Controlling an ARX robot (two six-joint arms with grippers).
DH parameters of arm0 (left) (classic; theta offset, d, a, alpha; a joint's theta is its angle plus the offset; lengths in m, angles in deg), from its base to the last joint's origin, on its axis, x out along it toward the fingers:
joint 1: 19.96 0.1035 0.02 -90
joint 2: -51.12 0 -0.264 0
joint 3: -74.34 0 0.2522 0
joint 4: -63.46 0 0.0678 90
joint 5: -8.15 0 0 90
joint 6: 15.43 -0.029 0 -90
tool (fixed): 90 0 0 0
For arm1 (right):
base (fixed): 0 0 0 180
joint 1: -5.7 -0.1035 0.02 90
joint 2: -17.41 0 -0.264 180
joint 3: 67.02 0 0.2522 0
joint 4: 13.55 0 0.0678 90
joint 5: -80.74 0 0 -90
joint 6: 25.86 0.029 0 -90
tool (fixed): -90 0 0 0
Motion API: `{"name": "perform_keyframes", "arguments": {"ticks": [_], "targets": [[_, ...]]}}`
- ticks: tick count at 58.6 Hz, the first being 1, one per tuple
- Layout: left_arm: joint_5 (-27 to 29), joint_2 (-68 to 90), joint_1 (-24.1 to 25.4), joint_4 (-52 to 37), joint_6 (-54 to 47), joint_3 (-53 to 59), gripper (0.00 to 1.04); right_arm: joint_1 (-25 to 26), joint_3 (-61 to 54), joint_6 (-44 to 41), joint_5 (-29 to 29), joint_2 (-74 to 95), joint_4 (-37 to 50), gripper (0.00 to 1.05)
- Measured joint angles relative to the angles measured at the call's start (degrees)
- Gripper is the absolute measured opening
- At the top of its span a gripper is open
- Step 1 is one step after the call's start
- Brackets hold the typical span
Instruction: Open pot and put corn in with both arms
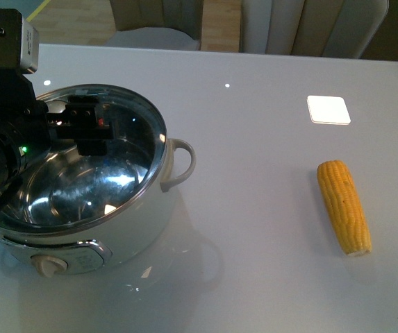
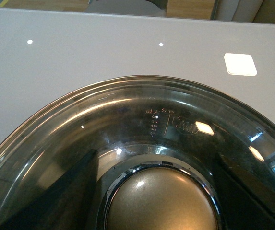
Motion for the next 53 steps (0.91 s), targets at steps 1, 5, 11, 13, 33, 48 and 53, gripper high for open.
{"name": "perform_keyframes", "arguments": {"ticks": [1, 5, 11, 13, 33, 48, 53], "targets": [[0.11, 0.0, -0.04, -0.11, 0.0, 0.0, 0.65, 0.0, 0.0, 0.0, 0.0, 0.0, 0.0, 0.96], [0.26, 0.0, -0.02, -0.31, 0.04, 0.02, 0.55, 0.0, 0.0, 0.0, 0.02, 0.0, 0.0, 0.96], [0.83, -0.07, -0.11, -0.52, -0.55, 0.04, 0.44, 0.0, 0.0, 0.0, 0.0, 0.0, 0.0, 0.96], [1.05, -0.09, -0.13, -0.52, -0.72, 0.04, 0.44, 0.0, 0.0, 0.0, 0.0, 0.0, 0.0, 0.96], [2.03, -3.45, -0.24, 3.96, -1.4, -0.13, 0.43, 0.0, 0.0, 0.0, 0.0, 0.0, 0.0, 0.96], [0.61, -16.7, 3.34, 12.52, -2.64, -2.47, 0.43, 0.0, 0.0, 0.0, 0.0, 0.0, 0.0, 0.96], [-1.07, -20.81, 6.47, 13.31, -3.23, -3.19, 0.43, 0.0, 0.0, 0.0, 0.02, 0.0, 0.0, 0.96]]}}
